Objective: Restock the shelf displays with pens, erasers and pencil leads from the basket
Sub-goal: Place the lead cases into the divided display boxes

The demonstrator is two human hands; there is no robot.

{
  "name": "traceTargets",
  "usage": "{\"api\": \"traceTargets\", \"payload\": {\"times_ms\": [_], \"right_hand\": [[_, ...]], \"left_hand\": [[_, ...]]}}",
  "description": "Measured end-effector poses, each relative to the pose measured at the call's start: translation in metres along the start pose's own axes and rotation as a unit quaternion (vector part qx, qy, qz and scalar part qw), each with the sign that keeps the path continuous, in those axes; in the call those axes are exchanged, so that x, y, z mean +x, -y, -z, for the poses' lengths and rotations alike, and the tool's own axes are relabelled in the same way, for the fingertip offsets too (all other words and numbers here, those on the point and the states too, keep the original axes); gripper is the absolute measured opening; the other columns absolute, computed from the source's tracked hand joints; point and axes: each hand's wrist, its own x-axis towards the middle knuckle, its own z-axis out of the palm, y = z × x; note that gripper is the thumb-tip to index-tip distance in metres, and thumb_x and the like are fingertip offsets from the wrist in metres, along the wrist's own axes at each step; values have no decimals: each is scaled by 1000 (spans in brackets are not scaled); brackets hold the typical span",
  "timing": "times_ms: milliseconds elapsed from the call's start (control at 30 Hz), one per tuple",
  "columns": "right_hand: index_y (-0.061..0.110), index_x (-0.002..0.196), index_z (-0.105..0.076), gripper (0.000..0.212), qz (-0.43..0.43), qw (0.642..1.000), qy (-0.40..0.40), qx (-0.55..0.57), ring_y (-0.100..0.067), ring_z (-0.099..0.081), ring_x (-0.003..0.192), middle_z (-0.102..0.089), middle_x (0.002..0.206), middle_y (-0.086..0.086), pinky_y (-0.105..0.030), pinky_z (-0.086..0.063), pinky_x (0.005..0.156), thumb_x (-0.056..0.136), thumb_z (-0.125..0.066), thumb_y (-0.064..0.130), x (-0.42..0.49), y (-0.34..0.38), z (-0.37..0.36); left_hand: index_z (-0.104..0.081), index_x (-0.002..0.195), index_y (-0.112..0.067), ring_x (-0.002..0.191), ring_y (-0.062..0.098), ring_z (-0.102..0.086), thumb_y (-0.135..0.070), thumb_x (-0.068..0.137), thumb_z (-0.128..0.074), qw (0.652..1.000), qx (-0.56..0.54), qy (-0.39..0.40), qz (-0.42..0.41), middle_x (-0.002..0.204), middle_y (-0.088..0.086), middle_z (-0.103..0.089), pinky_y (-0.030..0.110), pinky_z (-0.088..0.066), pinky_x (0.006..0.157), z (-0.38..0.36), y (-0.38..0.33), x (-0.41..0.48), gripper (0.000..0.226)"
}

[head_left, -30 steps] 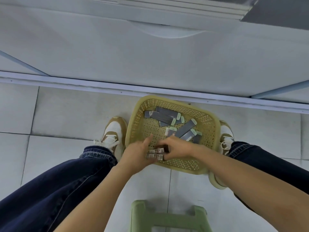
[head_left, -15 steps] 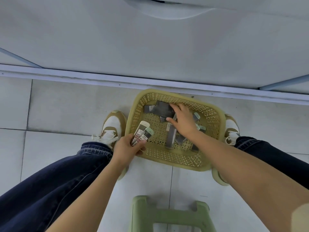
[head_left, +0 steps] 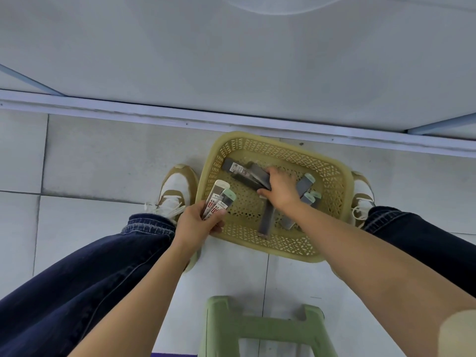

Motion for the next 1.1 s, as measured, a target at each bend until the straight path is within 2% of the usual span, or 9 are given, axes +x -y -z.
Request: {"api": "traceTargets", "payload": {"times_ms": [200,333,467,600,700,833,933,1033,1100], "right_hand": [[6,104,-58,21,19,993,27,109,-27,-51,89,-48,94,-6,-30,-29,67,95,-59,25,-11,-10,23],[11,96,-57,14,23,965,66,253,-16,-52,79,-56,86,-1,-22,-34,58,96,-58,25,-34,-7,50],[14,100,-60,16,15,899,115,423,-12,-61,76,-64,88,-1,-23,-46,66,94,-61,29,-70,5,74],[10,106,-64,20,51,855,107,505,-11,-67,87,-69,92,2,-30,-55,82,94,-60,26,-108,21,98],[11,101,-64,18,89,866,92,483,-12,-64,86,-67,89,2,-31,-51,82,95,-59,27,-138,31,119],[13,114,-62,30,90,886,54,452,-16,-64,98,-69,106,-2,-31,-52,87,99,-50,36,-172,35,151],[21,122,-61,33,71,865,12,496,-12,-60,83,-65,94,-3,-15,-49,65,101,-42,39,-193,33,184],[18,120,-64,30,96,846,-16,524,-11,-44,55,-48,72,-3,-20,-37,47,104,-41,29,-208,23,222],[14,120,-58,25,99,830,-15,549,-10,-43,47,-53,70,-4,-22,-32,42,102,-42,18,-217,16,247]], "left_hand": [[-65,101,-15,69,25,-71,-26,90,-67,1000,-6,-19,-7,77,10,-74,41,-59,75,4,-7,-4,17],[-62,104,-8,62,19,-65,-25,94,-61,999,-23,-46,-5,76,10,-70,36,-57,70,-2,-23,-15,19],[-61,96,-13,59,13,-54,-24,96,-58,995,-88,-56,-2,72,4,-60,24,-50,57,-20,-54,-34,11],[-65,101,-17,73,19,-66,-35,86,-70,990,-139,-27,-8,87,2,-71,29,-59,65,-46,-91,-65,24],[-65,111,-12,89,29,-70,-26,85,-73,979,-201,-24,-10,98,8,-74,43,-58,82,-65,-115,-92,30],[-64,101,-11,68,15,-69,-16,86,-72,967,-245,-69,-20,85,4,-71,24,-54,52,-77,-147,-123,18],[-63,100,-9,66,16,-68,-14,86,-72,975,-206,-63,-53,89,9,-71,22,-53,48,-77,-171,-143,18],[-62,103,-6,72,20,-68,-12,85,-72,986,-130,-8,-103,96,13,-70,28,-57,60,-72,-195,-164,22],[-61,102,-9,68,13,-69,-13,85,-72,988,-71,22,-139,91,7,-71,24,-56,57,-69,-207,-177,20]]}}
